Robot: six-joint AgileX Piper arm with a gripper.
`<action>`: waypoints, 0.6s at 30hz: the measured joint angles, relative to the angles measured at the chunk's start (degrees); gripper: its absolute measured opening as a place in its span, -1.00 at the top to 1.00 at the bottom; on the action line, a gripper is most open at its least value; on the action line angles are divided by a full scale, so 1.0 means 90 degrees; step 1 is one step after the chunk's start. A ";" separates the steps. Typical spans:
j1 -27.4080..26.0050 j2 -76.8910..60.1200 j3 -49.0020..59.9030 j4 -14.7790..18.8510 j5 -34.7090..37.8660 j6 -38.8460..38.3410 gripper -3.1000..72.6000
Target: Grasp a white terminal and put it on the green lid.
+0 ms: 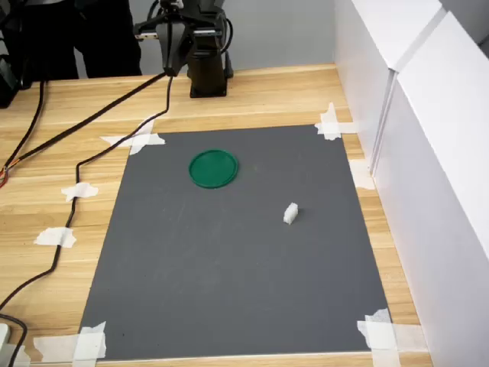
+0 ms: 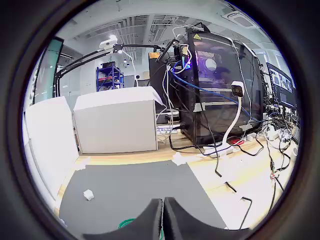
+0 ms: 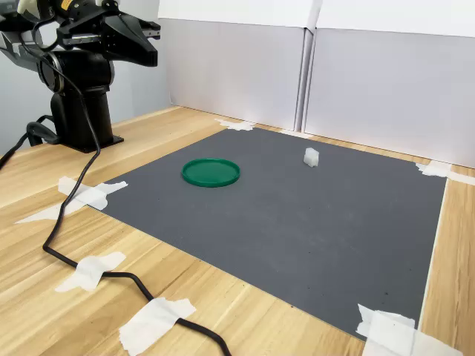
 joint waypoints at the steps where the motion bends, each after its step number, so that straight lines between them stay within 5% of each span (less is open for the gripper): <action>1: 0.0000 0.0000 0.0000 -0.0006 0.0000 0.0021 0.96; 18: 0.0000 0.0000 0.0000 -0.0095 0.0000 0.0030 0.96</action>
